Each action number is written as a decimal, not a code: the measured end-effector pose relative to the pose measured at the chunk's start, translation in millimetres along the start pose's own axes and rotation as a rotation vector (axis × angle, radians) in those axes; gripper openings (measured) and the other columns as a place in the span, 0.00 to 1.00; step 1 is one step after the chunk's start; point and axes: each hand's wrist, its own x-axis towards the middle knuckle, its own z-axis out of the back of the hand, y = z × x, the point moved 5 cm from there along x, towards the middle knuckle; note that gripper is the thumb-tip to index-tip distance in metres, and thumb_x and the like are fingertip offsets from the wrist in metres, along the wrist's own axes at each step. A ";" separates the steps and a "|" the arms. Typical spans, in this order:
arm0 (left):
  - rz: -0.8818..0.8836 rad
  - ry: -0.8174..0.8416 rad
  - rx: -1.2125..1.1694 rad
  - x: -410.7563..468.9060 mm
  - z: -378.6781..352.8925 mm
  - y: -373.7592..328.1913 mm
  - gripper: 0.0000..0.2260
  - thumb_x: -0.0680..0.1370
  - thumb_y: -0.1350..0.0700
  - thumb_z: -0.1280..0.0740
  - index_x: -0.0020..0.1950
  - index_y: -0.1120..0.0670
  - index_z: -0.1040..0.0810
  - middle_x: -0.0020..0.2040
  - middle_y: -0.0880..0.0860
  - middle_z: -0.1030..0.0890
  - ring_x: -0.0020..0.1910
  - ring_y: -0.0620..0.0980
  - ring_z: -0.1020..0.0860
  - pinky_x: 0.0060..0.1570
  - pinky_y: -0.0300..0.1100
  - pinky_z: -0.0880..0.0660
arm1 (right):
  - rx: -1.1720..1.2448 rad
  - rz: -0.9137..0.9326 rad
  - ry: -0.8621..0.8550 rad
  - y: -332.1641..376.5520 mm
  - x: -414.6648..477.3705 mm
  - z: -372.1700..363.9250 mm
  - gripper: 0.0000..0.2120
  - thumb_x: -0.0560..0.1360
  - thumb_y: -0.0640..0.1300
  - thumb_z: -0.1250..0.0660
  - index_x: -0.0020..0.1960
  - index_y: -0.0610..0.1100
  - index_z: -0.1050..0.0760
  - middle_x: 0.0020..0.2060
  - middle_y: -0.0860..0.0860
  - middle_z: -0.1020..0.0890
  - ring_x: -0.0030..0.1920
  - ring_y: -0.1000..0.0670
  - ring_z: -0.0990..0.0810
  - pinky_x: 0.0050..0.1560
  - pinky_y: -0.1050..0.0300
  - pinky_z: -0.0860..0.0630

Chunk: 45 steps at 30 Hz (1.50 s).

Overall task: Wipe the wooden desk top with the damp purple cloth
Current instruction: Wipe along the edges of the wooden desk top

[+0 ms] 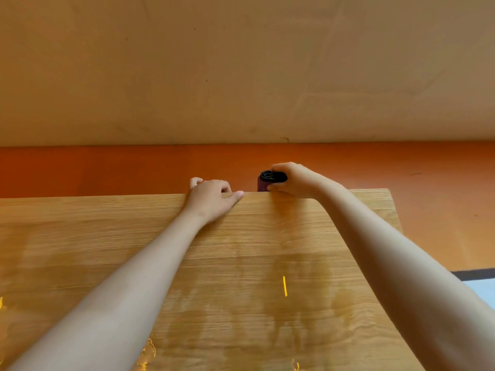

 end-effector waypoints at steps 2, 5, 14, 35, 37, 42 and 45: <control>0.020 0.001 -0.022 0.2 1.4 -2.5 0.18 0.79 0.39 0.40 0.47 0.52 0.19 0.49 0.51 0.17 0.53 0.52 0.35 0.65 0.44 0.44 | -0.042 -0.068 0.003 -37.3 -13.7 20.3 0.05 0.75 0.44 0.32 0.50 0.49 0.26 0.46 0.53 0.21 0.46 0.50 0.23 0.41 0.58 0.29; 0.046 0.004 -0.040 0.7 -0.3 -0.8 0.18 0.78 0.40 0.39 0.46 0.52 0.19 0.49 0.50 0.17 0.60 0.54 0.35 0.61 0.44 0.42 | 0.012 -0.168 -0.038 -90.6 -40.2 46.0 0.10 0.76 0.45 0.33 0.57 0.49 0.24 0.51 0.50 0.20 0.48 0.48 0.23 0.45 0.55 0.29; 0.077 0.000 -0.077 -1.8 -3.3 -1.3 0.18 0.78 0.38 0.39 0.47 0.51 0.18 0.49 0.47 0.18 0.66 0.58 0.39 0.54 0.42 0.43 | 0.170 0.047 -0.171 -38.4 -17.5 9.0 0.13 0.74 0.45 0.30 0.57 0.53 0.22 0.51 0.55 0.19 0.52 0.53 0.21 0.53 0.57 0.24; -0.099 -0.056 -0.076 -26.7 96.9 184.9 0.10 0.77 0.45 0.33 0.49 0.50 0.18 0.48 0.44 0.20 0.51 0.46 0.24 0.57 0.46 0.30 | 0.099 0.034 -0.135 130.1 45.3 -74.9 0.04 0.74 0.45 0.30 0.47 0.52 0.25 0.40 0.57 0.22 0.42 0.54 0.24 0.39 0.60 0.30; -0.082 -0.020 -0.151 -26.8 97.8 195.2 0.09 0.76 0.44 0.32 0.44 0.49 0.18 0.45 0.43 0.20 0.51 0.45 0.24 0.53 0.43 0.31 | 0.094 0.071 -0.109 166.1 60.8 -98.0 0.06 0.74 0.45 0.31 0.43 0.54 0.27 0.39 0.59 0.23 0.39 0.57 0.25 0.36 0.63 0.32; -0.073 -0.027 -0.166 -21.5 95.6 197.6 0.09 0.75 0.43 0.32 0.42 0.47 0.20 0.48 0.45 0.18 0.55 0.49 0.24 0.63 0.47 0.37 | 0.085 0.116 -0.114 209.2 76.7 -118.9 0.15 0.74 0.44 0.31 0.37 0.60 0.33 0.37 0.62 0.26 0.37 0.62 0.28 0.35 0.66 0.35; -0.065 -0.043 -0.147 -21.7 93.2 199.9 0.10 0.76 0.41 0.33 0.44 0.46 0.19 0.50 0.43 0.18 0.58 0.47 0.25 0.58 0.45 0.43 | 0.050 0.107 -0.103 202.9 71.1 -113.9 0.13 0.74 0.45 0.31 0.38 0.60 0.31 0.38 0.61 0.25 0.38 0.62 0.28 0.36 0.65 0.34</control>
